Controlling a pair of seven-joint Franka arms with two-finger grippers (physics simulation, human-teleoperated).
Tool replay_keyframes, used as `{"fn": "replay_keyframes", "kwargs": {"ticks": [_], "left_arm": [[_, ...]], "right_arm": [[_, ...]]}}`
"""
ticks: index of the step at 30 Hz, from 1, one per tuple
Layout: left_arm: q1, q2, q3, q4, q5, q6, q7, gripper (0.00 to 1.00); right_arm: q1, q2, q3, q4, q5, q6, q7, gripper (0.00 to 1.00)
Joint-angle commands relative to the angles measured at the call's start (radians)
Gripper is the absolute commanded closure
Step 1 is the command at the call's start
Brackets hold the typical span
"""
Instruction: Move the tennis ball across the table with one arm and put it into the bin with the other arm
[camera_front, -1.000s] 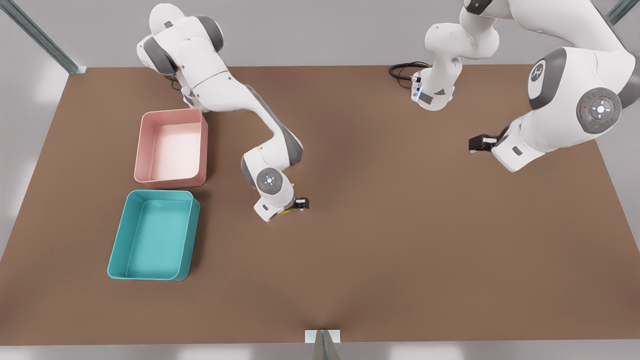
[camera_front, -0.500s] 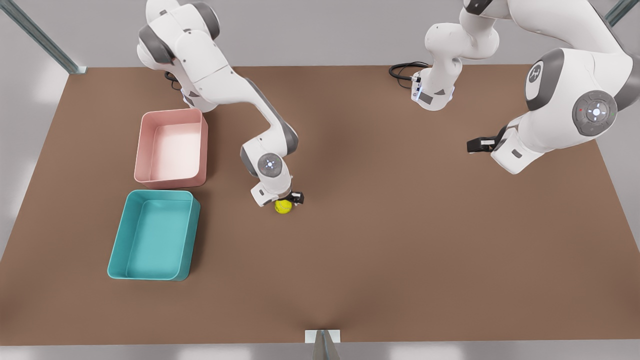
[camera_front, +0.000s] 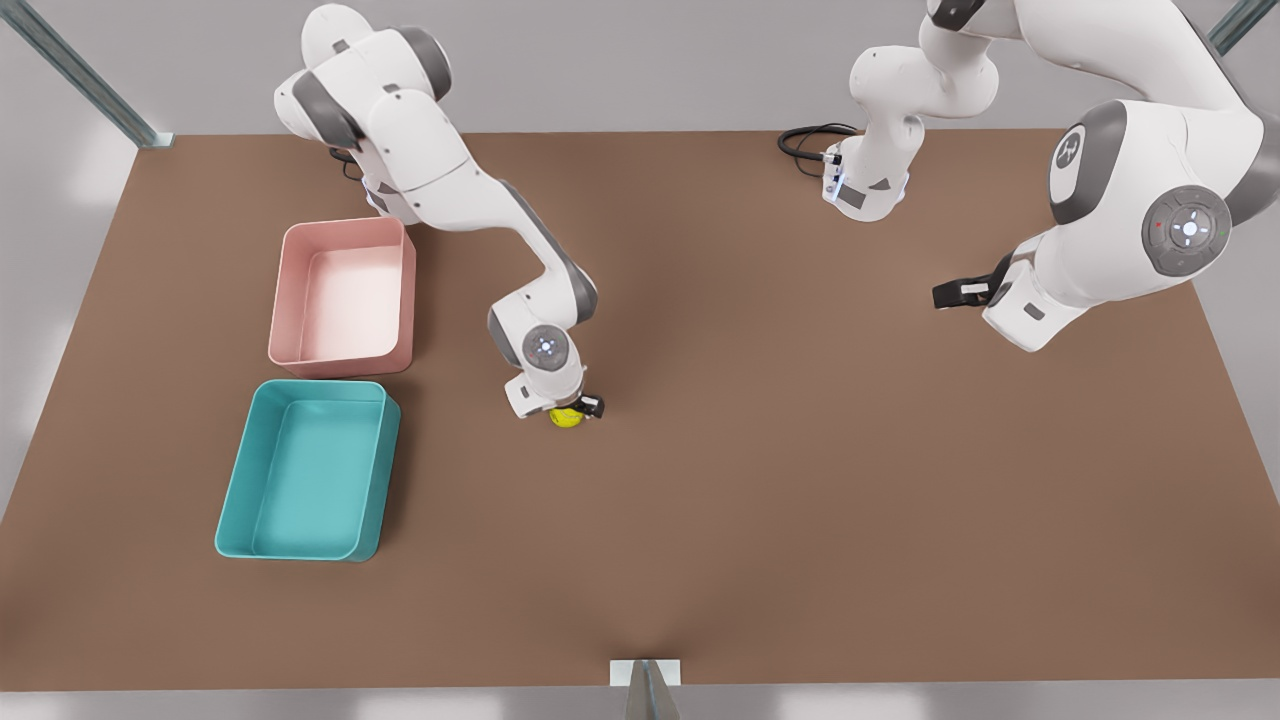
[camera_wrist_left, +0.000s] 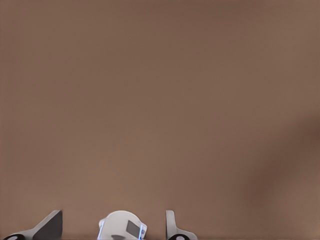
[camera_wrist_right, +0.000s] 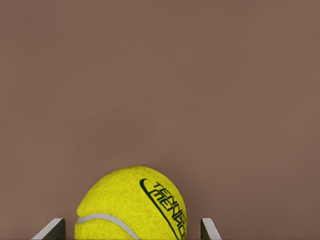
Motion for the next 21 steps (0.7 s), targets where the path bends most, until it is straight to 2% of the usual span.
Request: {"fn": "replay_keyframes", "kwargs": {"ticks": [1, 21], "left_arm": [[0.001, 0.0, 0.0, -0.001, -0.001, -0.001, -0.038, 0.0], [0.007, 0.006, 0.002, -0.004, 0.001, 0.0, -0.038, 0.0]], "right_arm": [[0.0, 0.01, 0.001, 0.001, 0.001, 0.025, 0.077, 0.0], [0.002, 0.036, 0.003, -0.001, 0.001, 0.044, 0.074, 0.0]]}}
